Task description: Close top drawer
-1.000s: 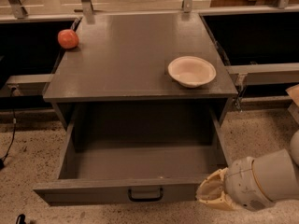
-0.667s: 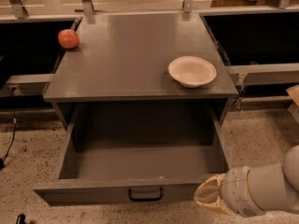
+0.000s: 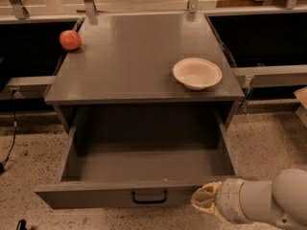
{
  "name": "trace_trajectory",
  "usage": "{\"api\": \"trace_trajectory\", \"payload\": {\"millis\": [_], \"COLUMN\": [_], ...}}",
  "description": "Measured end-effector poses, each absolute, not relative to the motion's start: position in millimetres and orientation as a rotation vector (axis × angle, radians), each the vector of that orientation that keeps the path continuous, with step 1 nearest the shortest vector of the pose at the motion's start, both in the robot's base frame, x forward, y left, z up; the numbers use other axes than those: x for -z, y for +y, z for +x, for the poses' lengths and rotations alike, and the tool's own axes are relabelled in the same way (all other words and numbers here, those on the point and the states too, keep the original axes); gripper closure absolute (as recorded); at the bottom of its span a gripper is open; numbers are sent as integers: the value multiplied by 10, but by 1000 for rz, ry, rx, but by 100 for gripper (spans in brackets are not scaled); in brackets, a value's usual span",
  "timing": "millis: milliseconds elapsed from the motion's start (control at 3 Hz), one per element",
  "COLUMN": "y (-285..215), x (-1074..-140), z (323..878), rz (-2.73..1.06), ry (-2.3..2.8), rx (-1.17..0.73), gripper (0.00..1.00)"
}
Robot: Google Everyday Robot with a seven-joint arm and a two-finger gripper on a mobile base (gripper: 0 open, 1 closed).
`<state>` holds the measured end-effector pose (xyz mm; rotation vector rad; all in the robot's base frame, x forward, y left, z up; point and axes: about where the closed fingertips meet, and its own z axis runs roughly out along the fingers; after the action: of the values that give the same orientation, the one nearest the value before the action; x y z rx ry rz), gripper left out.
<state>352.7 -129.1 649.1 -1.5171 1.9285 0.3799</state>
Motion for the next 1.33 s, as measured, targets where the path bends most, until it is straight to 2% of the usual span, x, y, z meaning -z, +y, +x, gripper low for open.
{"api": "trace_trajectory", "payload": {"millis": [333,667,1333], "y": [-1257,-1260,-1260], "x": [-6351,-6348,-6348], "z": [3589,3603,3603], "rz": [-1476,-1473,-1473], "ry": [1911,1910,1910], "rx": [-361,-355,-355], "gripper": [100,81,35]}}
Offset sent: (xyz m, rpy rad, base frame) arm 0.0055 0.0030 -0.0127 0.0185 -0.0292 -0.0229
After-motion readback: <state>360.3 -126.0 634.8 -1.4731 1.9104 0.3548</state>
